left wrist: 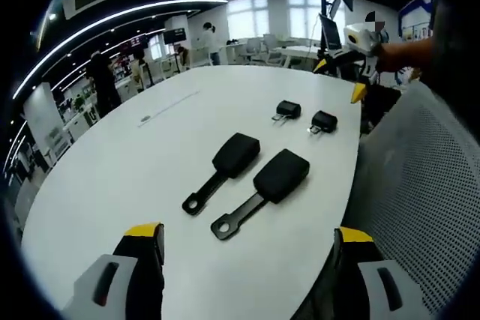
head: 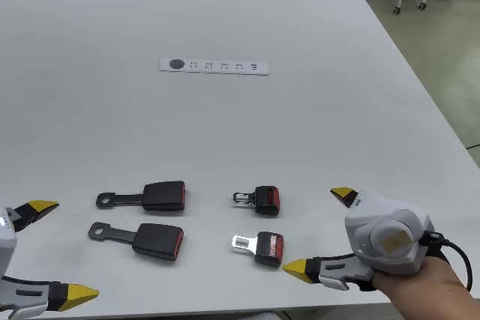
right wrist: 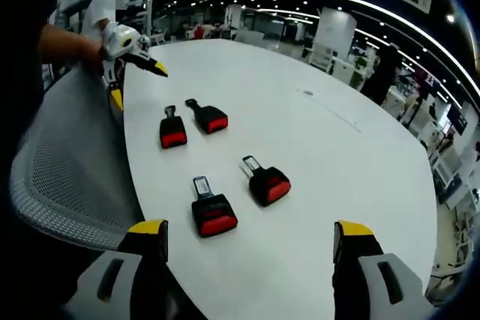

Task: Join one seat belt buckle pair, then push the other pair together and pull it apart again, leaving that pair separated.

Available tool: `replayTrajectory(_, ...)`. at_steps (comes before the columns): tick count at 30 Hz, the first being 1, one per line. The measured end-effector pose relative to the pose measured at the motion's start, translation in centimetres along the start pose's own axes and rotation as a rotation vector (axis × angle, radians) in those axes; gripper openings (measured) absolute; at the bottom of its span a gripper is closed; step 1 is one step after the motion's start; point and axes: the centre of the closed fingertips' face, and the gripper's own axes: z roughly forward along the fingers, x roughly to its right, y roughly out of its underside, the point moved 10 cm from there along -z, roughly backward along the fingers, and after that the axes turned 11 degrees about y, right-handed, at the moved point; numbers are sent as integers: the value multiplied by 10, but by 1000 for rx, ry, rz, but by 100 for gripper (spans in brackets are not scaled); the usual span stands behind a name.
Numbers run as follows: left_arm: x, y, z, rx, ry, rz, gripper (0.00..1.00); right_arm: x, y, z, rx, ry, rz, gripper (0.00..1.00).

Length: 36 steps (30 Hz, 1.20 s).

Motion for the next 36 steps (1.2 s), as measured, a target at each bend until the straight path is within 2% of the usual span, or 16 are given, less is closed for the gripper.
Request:
replayTrajectory(18,1,-1,0,0,-1,0,96,-2,1,-3,-5,3,1,94)
replayTrajectory(25,7,-6,1,9,5,4,96,-3,0,-4,-5,4,2,93)
replayTrajectory(36,2,-2,0,1,4,10,95,-2,0,-4,-4,4,4,92)
